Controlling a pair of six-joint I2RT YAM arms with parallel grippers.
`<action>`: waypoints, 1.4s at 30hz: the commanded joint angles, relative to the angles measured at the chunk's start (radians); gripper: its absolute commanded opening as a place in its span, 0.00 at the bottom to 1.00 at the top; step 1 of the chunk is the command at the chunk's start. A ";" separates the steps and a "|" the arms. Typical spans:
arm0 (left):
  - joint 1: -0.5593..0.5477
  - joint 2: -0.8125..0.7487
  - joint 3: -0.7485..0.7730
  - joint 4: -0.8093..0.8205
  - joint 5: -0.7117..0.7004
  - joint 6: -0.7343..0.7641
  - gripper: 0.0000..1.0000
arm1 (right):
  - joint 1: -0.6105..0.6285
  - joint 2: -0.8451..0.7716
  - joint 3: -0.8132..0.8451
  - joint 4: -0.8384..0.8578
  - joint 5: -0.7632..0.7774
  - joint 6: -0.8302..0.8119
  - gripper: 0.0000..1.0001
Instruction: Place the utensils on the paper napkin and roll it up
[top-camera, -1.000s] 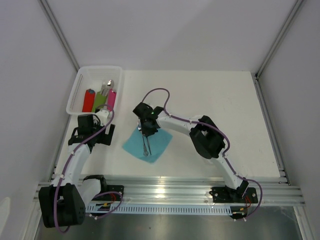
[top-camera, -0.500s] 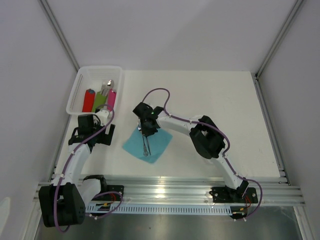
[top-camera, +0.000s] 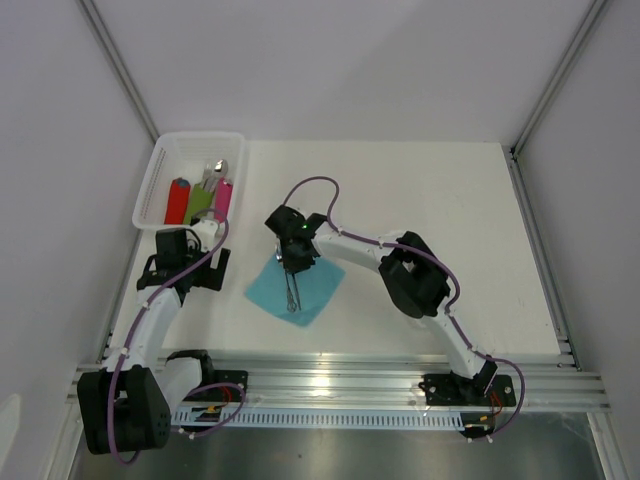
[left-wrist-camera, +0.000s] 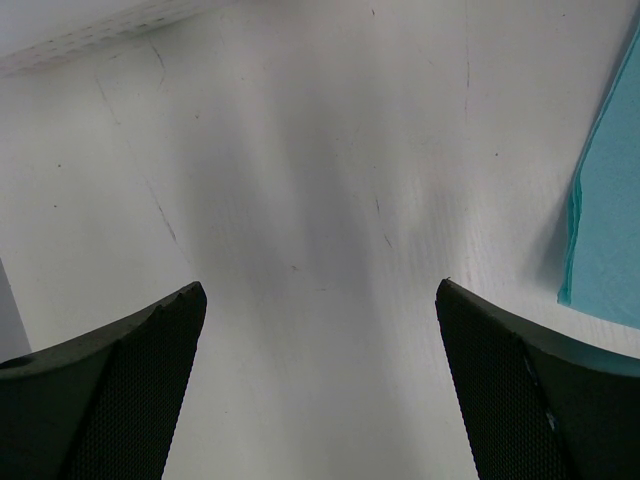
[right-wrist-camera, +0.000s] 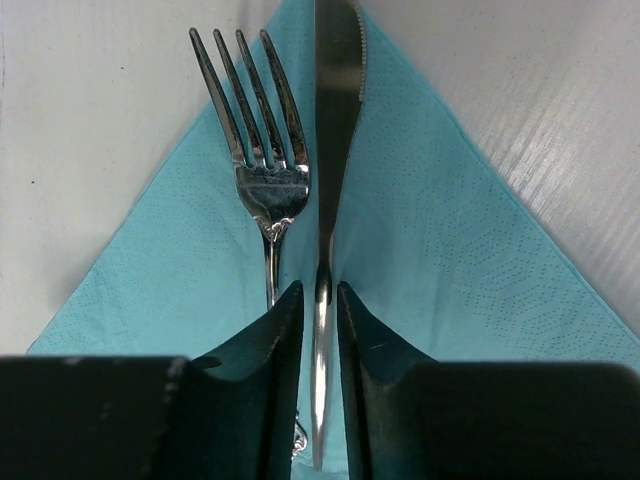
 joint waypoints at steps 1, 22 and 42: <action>0.008 0.001 0.005 0.024 0.007 0.010 1.00 | 0.007 -0.080 0.044 -0.007 0.006 -0.026 0.24; 0.008 -0.042 0.049 -0.064 0.010 0.021 1.00 | -0.420 -0.776 -0.773 -0.075 0.178 -0.233 0.25; 0.005 -0.049 0.057 -0.185 0.215 0.126 1.00 | -0.514 -0.601 -0.846 -0.015 0.267 -0.327 0.34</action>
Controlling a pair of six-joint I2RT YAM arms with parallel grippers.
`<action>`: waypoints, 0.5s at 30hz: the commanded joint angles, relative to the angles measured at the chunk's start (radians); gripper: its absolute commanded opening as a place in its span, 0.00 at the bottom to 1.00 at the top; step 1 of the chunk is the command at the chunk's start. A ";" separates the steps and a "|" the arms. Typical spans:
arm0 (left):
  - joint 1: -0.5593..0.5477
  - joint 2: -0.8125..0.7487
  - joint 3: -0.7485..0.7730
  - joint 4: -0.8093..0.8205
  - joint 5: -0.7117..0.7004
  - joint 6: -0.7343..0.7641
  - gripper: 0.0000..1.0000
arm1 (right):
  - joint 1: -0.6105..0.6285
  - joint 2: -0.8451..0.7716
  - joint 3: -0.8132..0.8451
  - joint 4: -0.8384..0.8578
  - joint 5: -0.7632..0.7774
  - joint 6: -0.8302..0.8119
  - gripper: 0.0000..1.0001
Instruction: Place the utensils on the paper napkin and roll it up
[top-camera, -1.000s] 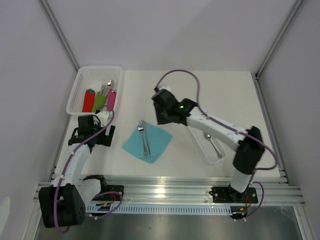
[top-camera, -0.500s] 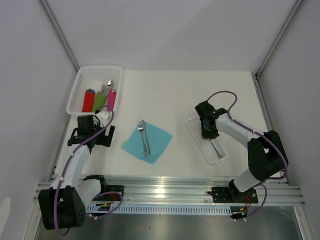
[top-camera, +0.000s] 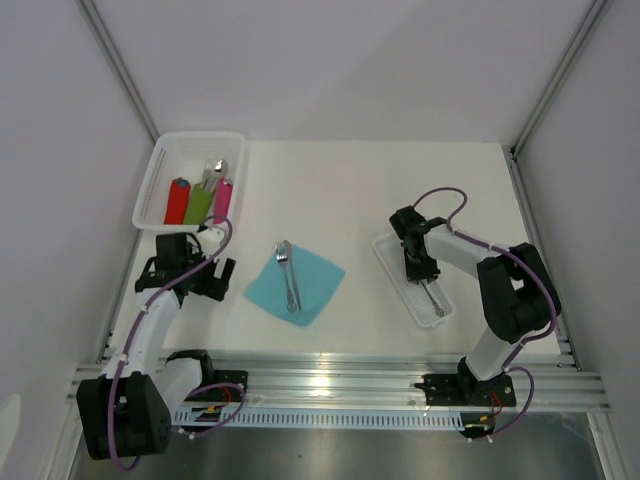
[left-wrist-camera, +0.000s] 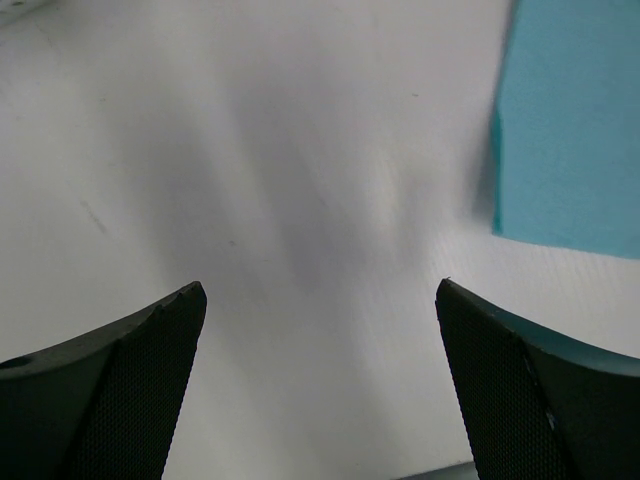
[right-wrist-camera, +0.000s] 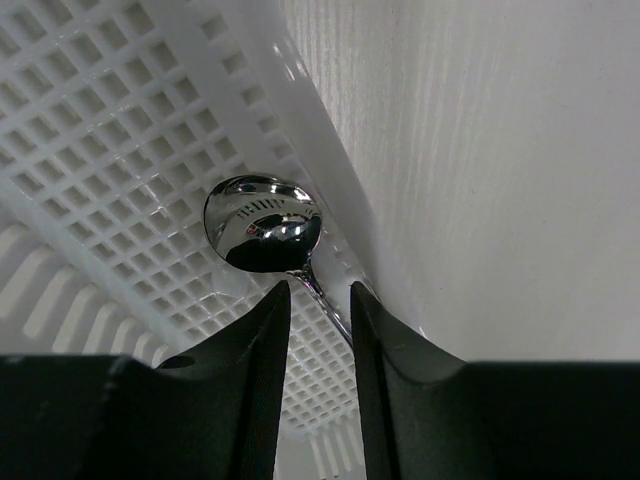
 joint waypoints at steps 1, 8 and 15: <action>0.005 -0.026 0.053 -0.115 0.229 0.091 0.99 | -0.015 0.013 -0.001 0.028 0.042 -0.033 0.34; -0.074 -0.008 0.074 -0.123 0.312 0.088 1.00 | -0.035 0.025 -0.037 0.065 -0.048 -0.056 0.34; -0.092 0.018 0.073 -0.109 0.262 0.059 1.00 | -0.057 0.008 -0.066 0.091 -0.211 -0.058 0.24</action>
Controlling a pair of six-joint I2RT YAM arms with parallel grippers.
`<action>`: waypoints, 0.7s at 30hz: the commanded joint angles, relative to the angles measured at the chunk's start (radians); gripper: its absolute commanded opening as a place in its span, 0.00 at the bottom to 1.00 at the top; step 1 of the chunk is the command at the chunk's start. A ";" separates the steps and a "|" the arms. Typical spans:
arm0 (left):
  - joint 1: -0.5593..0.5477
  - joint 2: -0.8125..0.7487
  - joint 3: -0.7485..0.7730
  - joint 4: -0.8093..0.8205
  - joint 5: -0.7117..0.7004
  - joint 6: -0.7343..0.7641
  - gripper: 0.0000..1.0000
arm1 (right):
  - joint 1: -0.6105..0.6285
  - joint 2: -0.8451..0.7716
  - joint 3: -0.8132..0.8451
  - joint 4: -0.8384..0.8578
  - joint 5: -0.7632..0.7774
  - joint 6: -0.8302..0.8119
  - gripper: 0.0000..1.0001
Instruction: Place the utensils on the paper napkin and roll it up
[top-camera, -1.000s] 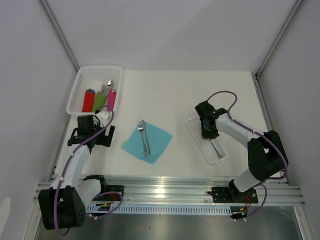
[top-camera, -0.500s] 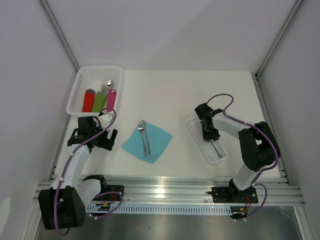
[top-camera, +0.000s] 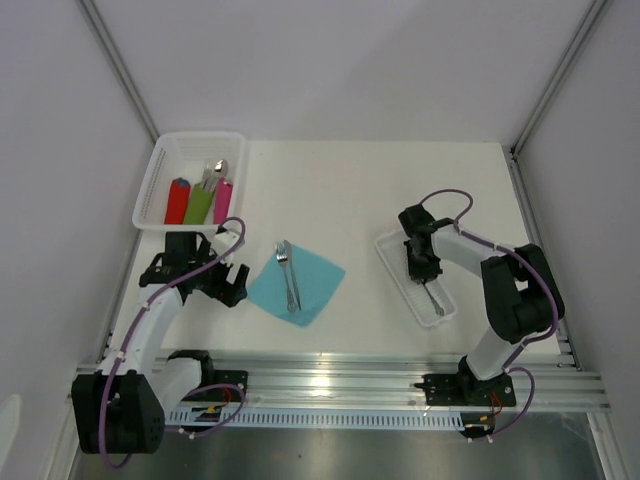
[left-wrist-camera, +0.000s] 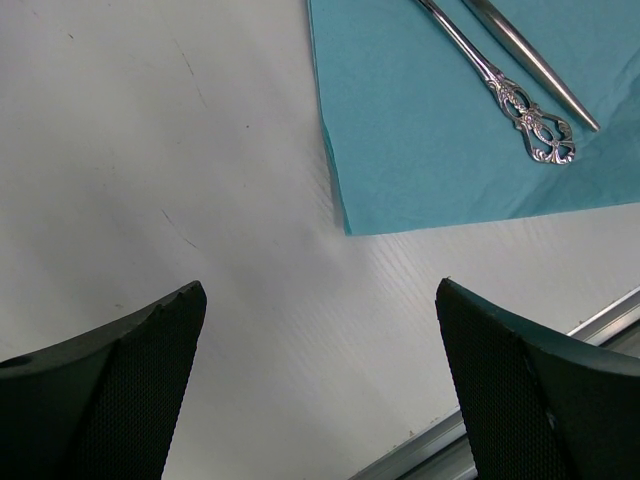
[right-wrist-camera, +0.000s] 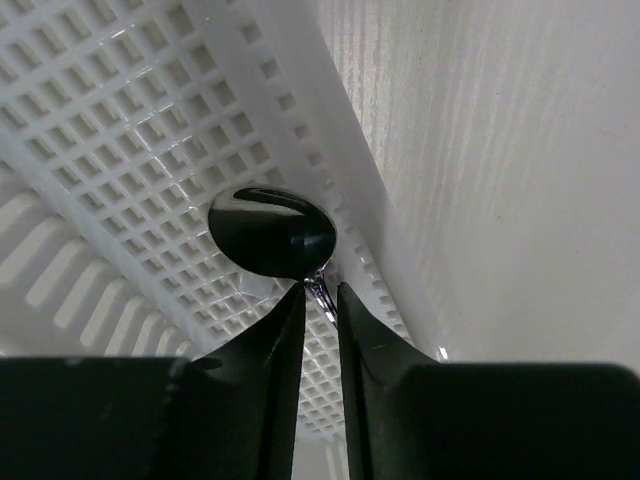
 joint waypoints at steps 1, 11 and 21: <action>-0.006 0.002 0.035 0.011 -0.003 -0.005 0.99 | -0.007 0.004 -0.041 0.033 -0.129 -0.001 0.22; -0.006 -0.007 0.026 0.025 -0.044 -0.011 0.99 | -0.007 -0.045 -0.007 0.015 -0.110 -0.031 0.01; -0.008 0.002 0.032 0.029 -0.070 -0.015 0.99 | 0.078 -0.179 0.214 -0.080 0.149 0.009 0.00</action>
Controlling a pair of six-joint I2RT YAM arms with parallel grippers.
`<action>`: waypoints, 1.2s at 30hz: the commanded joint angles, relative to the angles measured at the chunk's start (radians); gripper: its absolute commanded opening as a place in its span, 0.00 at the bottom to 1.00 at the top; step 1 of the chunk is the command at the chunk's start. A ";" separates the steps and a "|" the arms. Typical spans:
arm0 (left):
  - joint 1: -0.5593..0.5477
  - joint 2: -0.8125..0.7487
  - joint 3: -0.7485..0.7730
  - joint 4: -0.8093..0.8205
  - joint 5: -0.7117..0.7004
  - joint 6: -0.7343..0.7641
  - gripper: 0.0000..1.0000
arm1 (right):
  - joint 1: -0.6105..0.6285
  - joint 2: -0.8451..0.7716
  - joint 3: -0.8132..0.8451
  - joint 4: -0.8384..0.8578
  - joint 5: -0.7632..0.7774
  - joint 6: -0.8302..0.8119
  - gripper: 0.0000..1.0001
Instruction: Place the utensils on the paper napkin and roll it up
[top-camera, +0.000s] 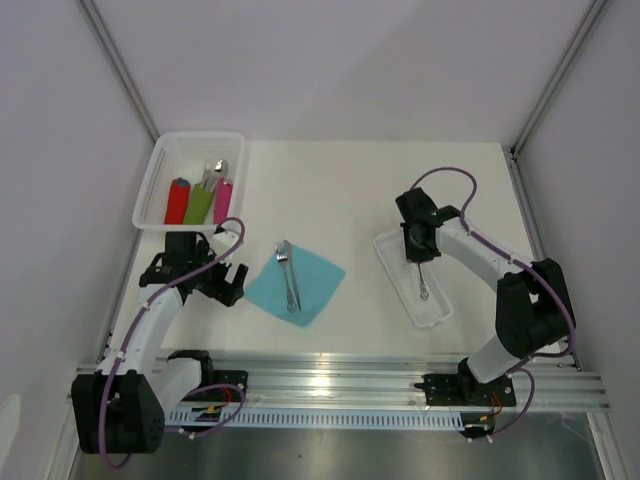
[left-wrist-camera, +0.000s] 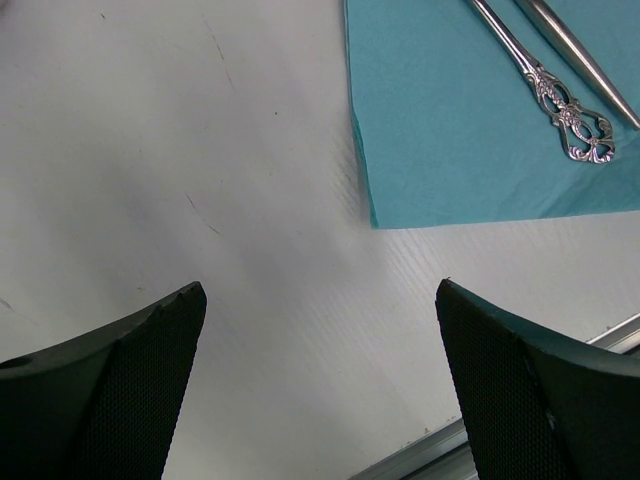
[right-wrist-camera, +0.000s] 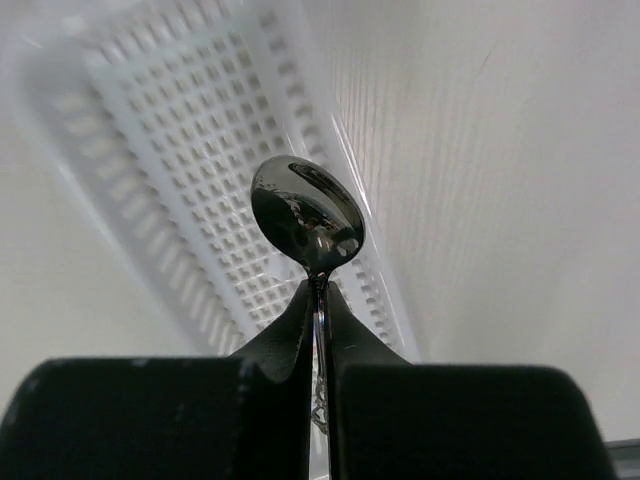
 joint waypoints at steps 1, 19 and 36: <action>-0.007 -0.003 0.029 0.028 -0.015 -0.011 1.00 | 0.074 -0.090 0.179 -0.017 0.173 0.043 0.00; -0.007 0.005 0.002 0.057 -0.046 -0.026 0.99 | 0.530 0.550 0.772 -0.007 -0.066 0.301 0.00; -0.006 0.023 -0.001 0.071 -0.057 -0.026 0.99 | 0.524 0.645 0.765 0.030 -0.116 0.367 0.00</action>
